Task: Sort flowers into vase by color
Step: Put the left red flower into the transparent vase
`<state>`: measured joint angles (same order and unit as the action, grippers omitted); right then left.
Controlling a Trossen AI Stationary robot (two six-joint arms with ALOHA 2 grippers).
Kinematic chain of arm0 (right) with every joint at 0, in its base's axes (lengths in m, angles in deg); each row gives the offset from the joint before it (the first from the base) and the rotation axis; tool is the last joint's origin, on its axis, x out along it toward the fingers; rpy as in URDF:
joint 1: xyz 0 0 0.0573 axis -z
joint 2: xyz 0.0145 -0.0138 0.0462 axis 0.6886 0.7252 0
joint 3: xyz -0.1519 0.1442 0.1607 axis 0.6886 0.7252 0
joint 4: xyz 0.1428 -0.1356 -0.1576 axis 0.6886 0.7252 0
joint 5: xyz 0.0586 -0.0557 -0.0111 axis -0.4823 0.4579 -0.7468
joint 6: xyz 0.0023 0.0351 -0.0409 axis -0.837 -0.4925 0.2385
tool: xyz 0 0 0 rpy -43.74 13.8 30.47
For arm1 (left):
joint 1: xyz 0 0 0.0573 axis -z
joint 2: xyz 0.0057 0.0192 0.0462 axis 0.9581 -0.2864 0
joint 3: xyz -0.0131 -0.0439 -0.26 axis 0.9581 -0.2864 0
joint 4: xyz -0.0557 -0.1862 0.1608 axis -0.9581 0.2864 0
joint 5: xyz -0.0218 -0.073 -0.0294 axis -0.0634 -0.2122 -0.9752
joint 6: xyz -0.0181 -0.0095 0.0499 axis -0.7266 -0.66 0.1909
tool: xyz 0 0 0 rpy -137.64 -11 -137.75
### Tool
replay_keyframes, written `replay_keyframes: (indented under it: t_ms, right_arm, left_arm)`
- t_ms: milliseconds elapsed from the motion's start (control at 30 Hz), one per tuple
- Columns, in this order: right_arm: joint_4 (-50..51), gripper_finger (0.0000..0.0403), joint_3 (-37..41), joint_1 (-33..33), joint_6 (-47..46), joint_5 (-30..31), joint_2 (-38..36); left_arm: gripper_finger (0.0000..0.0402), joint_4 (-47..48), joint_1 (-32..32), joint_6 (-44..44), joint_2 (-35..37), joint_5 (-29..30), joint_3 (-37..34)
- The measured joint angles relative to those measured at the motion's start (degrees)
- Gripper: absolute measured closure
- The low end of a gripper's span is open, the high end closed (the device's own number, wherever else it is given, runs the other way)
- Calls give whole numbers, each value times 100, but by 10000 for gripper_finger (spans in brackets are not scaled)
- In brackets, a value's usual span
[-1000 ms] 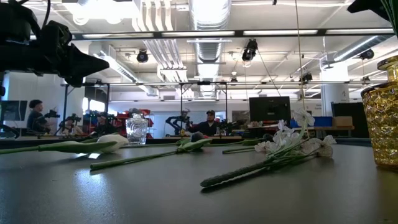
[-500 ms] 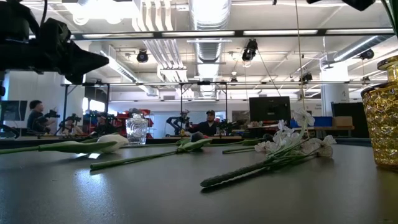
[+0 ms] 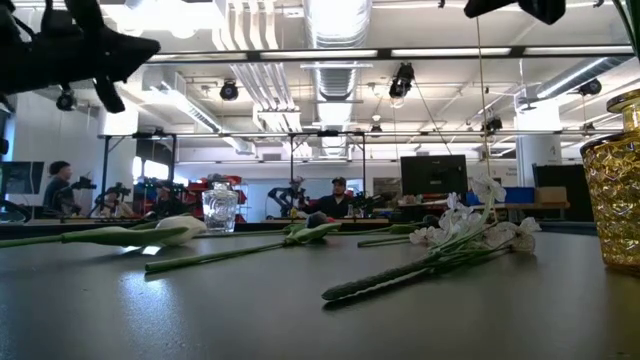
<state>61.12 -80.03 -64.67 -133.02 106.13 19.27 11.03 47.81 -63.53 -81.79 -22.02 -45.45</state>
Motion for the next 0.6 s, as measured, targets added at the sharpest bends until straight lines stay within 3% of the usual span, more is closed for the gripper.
replay_keyframes:
  t_ms: [133, 300, 433, 600]
  right_arm:
    - [-74, 391, 44, 189, 643, -50, -16]
    - [-188, 391, 50, 486, 1412, -480, -212]
    - [-187, 391, 50, 662, 1731, -670, -458]
    - [-187, 391, 54, 685, 1720, -415, -662]
  left_arm:
    - [402, -260, -8, -389, -32, 816, 0]
    - [402, -65, 1, -822, -393, 358, 57]
    - [402, 1296, 1, -1041, -1107, -44, 829]
    - [402, 3299, 1, -546, -2529, -724, 2346]
